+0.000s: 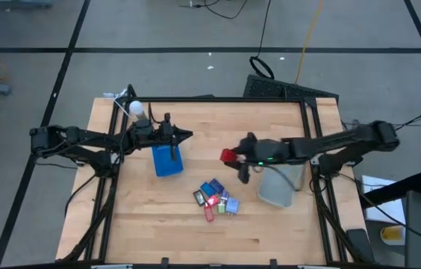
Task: Pick & Place Office items
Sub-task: Put the red charger adapter into the grey bin, then move the grey bin
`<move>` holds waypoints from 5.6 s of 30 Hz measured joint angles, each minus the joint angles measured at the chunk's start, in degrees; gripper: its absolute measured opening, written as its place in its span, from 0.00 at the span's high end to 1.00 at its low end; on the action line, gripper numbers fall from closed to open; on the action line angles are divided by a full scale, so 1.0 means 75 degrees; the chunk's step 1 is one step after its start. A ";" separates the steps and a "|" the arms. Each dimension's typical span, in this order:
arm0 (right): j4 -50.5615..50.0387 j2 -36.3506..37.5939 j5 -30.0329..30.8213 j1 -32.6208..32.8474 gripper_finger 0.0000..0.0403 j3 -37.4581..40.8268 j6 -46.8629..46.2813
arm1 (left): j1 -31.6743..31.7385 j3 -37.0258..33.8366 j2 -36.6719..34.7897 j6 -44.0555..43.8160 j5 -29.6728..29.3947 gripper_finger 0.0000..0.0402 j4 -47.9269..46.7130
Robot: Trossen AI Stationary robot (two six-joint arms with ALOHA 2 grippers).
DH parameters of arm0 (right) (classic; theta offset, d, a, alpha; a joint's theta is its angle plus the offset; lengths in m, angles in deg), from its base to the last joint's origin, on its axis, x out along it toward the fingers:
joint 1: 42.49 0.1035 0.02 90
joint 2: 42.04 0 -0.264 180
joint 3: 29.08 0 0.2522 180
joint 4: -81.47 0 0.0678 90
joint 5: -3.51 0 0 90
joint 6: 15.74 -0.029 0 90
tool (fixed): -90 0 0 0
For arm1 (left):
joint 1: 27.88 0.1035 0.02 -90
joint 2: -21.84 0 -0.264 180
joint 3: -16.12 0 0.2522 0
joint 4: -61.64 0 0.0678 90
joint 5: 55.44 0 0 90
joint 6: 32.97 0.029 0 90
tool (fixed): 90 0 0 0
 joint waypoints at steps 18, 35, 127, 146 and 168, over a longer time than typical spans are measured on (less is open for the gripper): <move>-0.1696 0.3853 0.0380 0.0551 0.50 0.2202 0.0942 | 0.0009 0.0000 0.0000 0.0030 -0.0246 0.92 0.0007; -0.8173 0.2239 -0.1580 0.0240 0.50 -0.0179 -0.1539 | 0.0093 0.0000 0.0000 0.0006 -0.0407 0.92 0.0006; -0.4815 0.1550 -0.1404 0.2620 0.41 0.1323 -0.4830 | 0.0079 0.0000 0.0000 -0.0405 -0.0373 0.92 -0.0052; -0.5768 -0.0619 -0.1797 0.2617 0.42 0.0547 -0.5073 | 0.0079 0.0000 0.0000 -0.0402 -0.0375 0.92 -0.0094; -0.6653 -0.0897 -0.1763 0.0115 0.99 0.0553 0.1837 | 0.0076 0.0000 0.0000 -0.0392 -0.0376 0.92 -0.0085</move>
